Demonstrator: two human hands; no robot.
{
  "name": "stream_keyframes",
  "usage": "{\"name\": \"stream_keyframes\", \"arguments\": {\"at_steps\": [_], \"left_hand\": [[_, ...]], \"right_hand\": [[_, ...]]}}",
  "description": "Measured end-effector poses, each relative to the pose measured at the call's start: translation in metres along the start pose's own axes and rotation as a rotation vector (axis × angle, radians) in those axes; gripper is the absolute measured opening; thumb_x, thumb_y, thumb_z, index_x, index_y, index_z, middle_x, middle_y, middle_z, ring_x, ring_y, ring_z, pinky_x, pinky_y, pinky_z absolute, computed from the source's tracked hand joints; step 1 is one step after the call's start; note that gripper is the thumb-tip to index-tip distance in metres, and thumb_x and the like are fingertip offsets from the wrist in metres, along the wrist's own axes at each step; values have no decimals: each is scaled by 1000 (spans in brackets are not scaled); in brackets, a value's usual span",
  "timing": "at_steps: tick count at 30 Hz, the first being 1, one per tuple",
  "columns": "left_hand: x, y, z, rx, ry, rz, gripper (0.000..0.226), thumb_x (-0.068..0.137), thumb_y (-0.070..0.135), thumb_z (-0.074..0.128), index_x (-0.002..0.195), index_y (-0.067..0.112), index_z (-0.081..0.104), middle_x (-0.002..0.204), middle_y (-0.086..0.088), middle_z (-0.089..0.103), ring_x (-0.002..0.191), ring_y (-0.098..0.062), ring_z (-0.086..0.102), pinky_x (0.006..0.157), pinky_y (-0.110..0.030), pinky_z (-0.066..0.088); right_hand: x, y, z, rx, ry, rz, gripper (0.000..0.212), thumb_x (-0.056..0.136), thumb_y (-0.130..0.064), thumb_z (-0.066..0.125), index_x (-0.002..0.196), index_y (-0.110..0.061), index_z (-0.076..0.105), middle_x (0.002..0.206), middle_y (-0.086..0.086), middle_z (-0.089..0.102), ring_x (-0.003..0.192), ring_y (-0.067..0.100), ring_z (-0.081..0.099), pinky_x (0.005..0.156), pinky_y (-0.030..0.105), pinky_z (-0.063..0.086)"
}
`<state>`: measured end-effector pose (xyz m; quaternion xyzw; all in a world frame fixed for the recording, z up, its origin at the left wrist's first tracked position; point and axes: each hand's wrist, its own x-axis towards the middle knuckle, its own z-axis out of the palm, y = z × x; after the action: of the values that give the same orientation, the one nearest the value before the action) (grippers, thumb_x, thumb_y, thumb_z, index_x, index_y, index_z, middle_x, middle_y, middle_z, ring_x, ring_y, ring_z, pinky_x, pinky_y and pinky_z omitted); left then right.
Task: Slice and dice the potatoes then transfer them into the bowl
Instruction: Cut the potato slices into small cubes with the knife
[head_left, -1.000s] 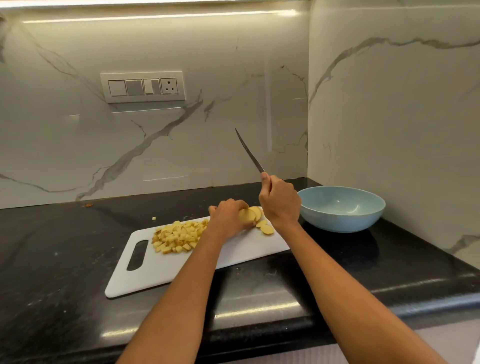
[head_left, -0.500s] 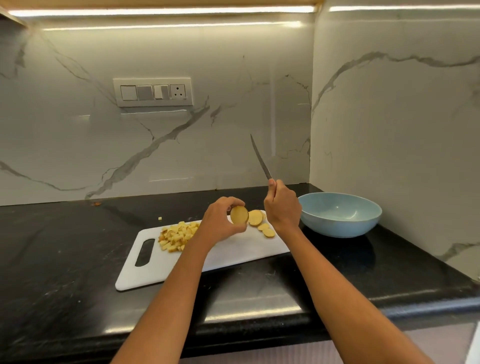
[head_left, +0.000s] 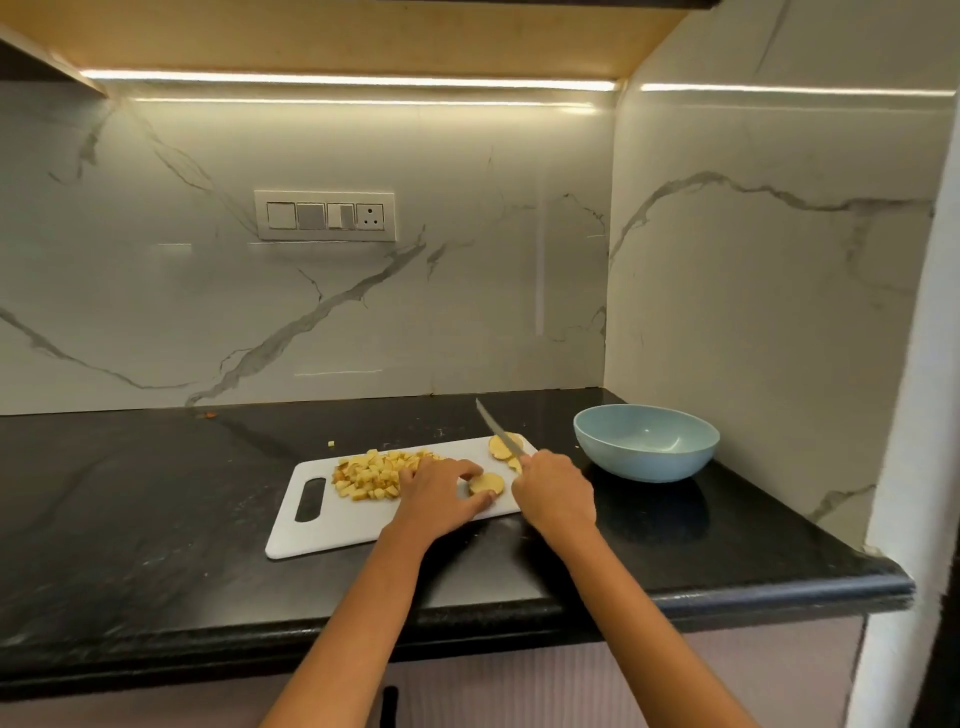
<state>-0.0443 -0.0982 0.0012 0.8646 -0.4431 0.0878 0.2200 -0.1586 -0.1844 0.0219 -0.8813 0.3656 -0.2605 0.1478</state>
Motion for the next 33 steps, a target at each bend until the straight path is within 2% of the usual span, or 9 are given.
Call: {"name": "stream_keyframes", "arguments": {"at_steps": [5, 8, 12, 15, 18, 21, 25, 33], "left_hand": [[-2, 3, 1, 24, -74, 57, 46, 92, 48, 44, 137, 38, 40, 146, 12, 36, 134, -16, 23, 102, -40, 17], [-3, 3, 2, 0, -74, 29, 42, 92, 49, 43, 132, 38, 47, 142, 9, 42, 132, -16, 26, 100, -39, 18], [-9, 1, -1, 45, -39, -50, 56, 87, 61, 42, 135, 32, 44, 143, 4, 41, 134, -22, 26, 102, -44, 20], [-11, 0, -2, 32, -60, -42, 46, 93, 53, 39, 135, 35, 44, 143, 5, 41, 135, -20, 24, 103, -43, 18], [-12, 0, -1, 2, -38, -43, 39, 94, 47, 40, 130, 35, 50, 139, 5, 46, 133, -19, 27, 103, -43, 16], [-14, 1, -1, -2, 12, -80, 43, 91, 52, 44, 128, 32, 52, 138, 5, 47, 132, -20, 27, 101, -42, 18], [-15, 1, -2, -1, -3, -83, 47, 91, 54, 42, 133, 32, 46, 143, 6, 41, 134, -20, 24, 101, -41, 19], [-13, -2, -2, -74, 6, -116, 43, 87, 53, 50, 125, 34, 56, 136, 7, 49, 132, -19, 27, 101, -40, 18]], "right_hand": [[-25, -1, 3, -125, -10, -27, 28, 96, -22, 39, 109, -13, 61, 106, 7, 63, 93, 22, 62, 73, 27, 45], [-29, -2, 2, -132, 2, -33, 28, 94, -19, 40, 109, -15, 63, 103, 6, 64, 90, 21, 62, 69, 25, 43], [-33, -7, 3, -226, -1, -48, 26, 96, -19, 41, 112, -14, 61, 109, 6, 64, 96, 18, 62, 72, 23, 42], [-35, -12, 3, -248, -24, -30, 25, 97, -17, 40, 110, -11, 60, 111, 6, 64, 99, 18, 61, 76, 22, 44], [-38, -16, 0, -241, -32, -31, 25, 97, -18, 39, 109, -11, 60, 111, 7, 63, 99, 19, 61, 76, 23, 45], [-41, -17, -1, -241, -46, -22, 25, 97, -20, 40, 108, -11, 60, 110, 6, 64, 99, 18, 61, 74, 22, 44], [-42, -19, -3, -239, -73, 1, 24, 96, -20, 41, 107, -11, 61, 108, 6, 65, 97, 17, 61, 71, 21, 41], [-42, -22, -7, -197, -123, 22, 25, 97, -25, 43, 110, -11, 59, 108, 6, 64, 96, 17, 61, 68, 21, 38]]}}
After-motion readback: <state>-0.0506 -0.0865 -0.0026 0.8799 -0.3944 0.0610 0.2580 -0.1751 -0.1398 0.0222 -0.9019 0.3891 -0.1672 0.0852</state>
